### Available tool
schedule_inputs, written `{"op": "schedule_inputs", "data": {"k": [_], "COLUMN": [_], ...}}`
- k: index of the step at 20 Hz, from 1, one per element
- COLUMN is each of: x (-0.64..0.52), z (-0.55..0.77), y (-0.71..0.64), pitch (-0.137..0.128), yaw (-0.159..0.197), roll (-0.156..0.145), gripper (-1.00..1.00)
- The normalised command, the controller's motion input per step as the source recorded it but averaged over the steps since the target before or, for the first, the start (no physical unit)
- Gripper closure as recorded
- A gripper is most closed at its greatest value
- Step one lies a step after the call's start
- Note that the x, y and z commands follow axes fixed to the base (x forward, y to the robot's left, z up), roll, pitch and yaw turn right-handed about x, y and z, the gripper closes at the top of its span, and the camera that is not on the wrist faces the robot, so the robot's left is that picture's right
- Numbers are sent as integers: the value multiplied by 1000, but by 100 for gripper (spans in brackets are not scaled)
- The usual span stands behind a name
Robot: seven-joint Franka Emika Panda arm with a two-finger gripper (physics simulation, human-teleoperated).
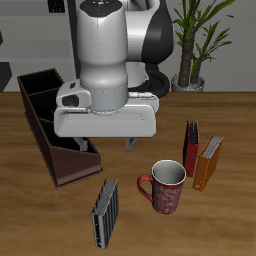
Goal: Place the striped book into the right desk caddy's front compartment and place the red mug into the right desk caddy's right compartment
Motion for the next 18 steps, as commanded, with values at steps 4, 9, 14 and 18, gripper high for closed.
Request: {"op": "schedule_inputs", "data": {"k": [4,9,14,18], "x": [37,64,167,103], "z": [-126,-168,-259,-270], "y": [-78,-49,31,71], "pitch": [-9,6,-4,27], "yaw": [-9,-43,-62,-5], "roll": [-42,-7,-10,10], "gripper": [-100,-100,-100,-100]}}
